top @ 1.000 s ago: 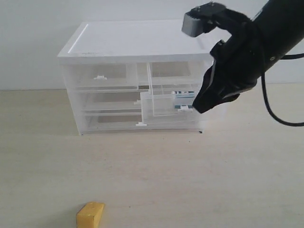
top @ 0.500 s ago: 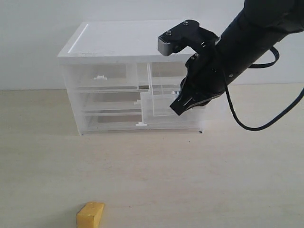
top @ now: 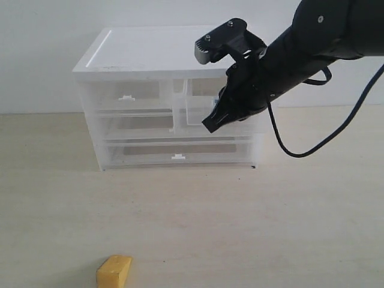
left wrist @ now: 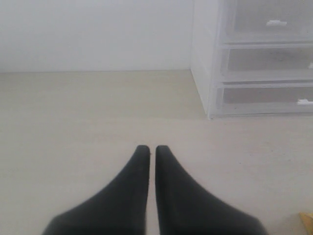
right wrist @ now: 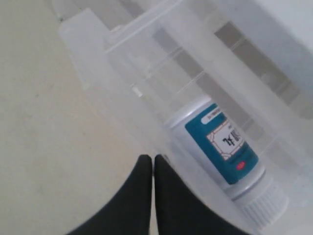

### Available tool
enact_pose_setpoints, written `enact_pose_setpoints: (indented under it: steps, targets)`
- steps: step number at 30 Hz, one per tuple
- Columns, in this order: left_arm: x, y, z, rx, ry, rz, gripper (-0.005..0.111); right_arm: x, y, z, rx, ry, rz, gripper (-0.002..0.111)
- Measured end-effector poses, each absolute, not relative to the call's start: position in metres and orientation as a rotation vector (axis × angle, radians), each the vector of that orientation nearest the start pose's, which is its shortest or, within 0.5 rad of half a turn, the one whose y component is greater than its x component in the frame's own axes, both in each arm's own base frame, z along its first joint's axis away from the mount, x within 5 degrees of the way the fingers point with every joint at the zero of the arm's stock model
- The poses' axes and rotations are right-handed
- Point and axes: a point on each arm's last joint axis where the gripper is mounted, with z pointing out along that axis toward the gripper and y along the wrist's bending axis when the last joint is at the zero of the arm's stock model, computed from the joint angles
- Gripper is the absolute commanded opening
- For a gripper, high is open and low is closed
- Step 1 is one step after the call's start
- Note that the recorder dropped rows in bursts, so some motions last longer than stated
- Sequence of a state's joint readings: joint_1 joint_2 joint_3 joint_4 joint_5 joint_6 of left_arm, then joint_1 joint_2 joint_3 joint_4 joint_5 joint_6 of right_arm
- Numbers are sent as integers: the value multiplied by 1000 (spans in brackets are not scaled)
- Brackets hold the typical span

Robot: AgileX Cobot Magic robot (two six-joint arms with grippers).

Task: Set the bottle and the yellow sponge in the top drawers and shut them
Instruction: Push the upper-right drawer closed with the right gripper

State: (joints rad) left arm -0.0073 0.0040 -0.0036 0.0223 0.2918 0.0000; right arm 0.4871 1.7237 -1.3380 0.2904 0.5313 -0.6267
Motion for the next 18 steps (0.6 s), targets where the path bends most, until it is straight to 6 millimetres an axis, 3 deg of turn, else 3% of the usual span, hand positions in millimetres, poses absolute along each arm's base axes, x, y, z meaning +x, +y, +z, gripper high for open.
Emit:
enact_pose_setpoints:
  steps: [7, 14, 18]
  targets:
    - [55, 0, 188, 21, 1776, 16, 4, 352, 196, 284, -959, 2006, 179, 0]
    - [55, 0, 188, 21, 1776, 16, 4, 371, 202, 263, -902, 1949, 135, 0]
    - [55, 0, 188, 21, 1776, 16, 4, 376, 203, 262, -874, 1910, 119, 0]
